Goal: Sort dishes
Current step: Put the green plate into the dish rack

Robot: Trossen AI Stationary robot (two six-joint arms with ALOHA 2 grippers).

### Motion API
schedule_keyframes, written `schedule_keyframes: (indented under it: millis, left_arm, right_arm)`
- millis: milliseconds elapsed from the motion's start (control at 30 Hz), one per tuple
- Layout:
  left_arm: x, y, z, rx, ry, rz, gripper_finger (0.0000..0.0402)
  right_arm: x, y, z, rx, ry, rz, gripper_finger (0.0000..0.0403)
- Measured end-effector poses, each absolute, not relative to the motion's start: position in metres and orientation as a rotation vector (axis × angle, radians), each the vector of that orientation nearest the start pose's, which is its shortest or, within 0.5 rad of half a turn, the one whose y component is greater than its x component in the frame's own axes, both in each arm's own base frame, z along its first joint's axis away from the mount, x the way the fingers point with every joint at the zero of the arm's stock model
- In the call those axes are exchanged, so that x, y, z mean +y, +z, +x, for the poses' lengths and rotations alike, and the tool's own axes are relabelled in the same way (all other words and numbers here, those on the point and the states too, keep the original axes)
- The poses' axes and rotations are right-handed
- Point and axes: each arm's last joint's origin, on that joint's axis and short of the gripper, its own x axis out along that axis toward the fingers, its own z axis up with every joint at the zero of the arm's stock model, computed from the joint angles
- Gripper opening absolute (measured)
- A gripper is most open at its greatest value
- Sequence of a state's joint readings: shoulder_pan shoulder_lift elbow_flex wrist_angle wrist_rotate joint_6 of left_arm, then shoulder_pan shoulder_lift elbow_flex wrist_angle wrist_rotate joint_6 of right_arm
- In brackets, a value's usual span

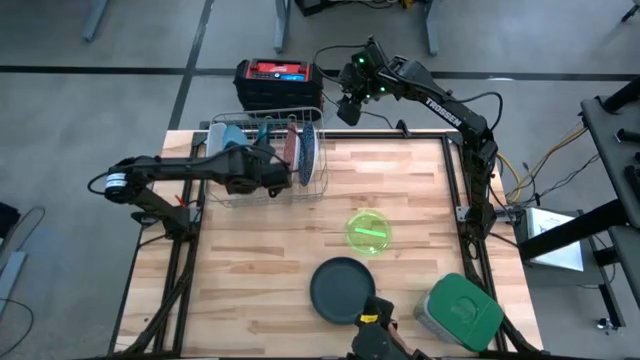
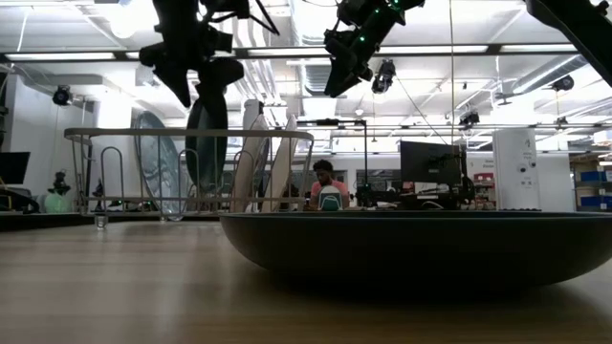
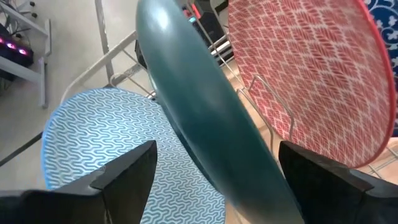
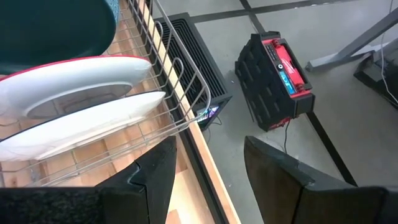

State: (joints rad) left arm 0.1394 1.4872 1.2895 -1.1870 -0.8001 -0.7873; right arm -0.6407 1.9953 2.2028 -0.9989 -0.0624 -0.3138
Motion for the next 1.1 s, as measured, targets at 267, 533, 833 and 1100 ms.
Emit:
schedule_keyframes:
  millis: [267, 533, 833, 1100]
  left_arm:
    - [0.057, 0.304, 0.259, 0.964, 1.218, -0.138, 0.0325]
    - [0.057, 0.324, 0.259, 0.959, 1.187, -0.108, 0.0325]
    - [0.059, 0.333, 0.26, 0.916, 1.217, -0.046, 0.0325]
    - [0.057, 0.321, 0.258, 0.999, 1.167, -0.088, 0.0325]
  right_arm:
    - [-0.252, 0.385, 0.341, 0.826, -0.421, -0.015, 0.0179]
    - [-0.252, 0.384, 0.341, 0.827, -0.421, -0.014, 0.0179]
    - [-0.252, 0.383, 0.341, 0.832, -0.42, -0.012, 0.0179]
    - [-0.253, 0.372, 0.342, 0.865, -0.411, 0.002, 0.0179]
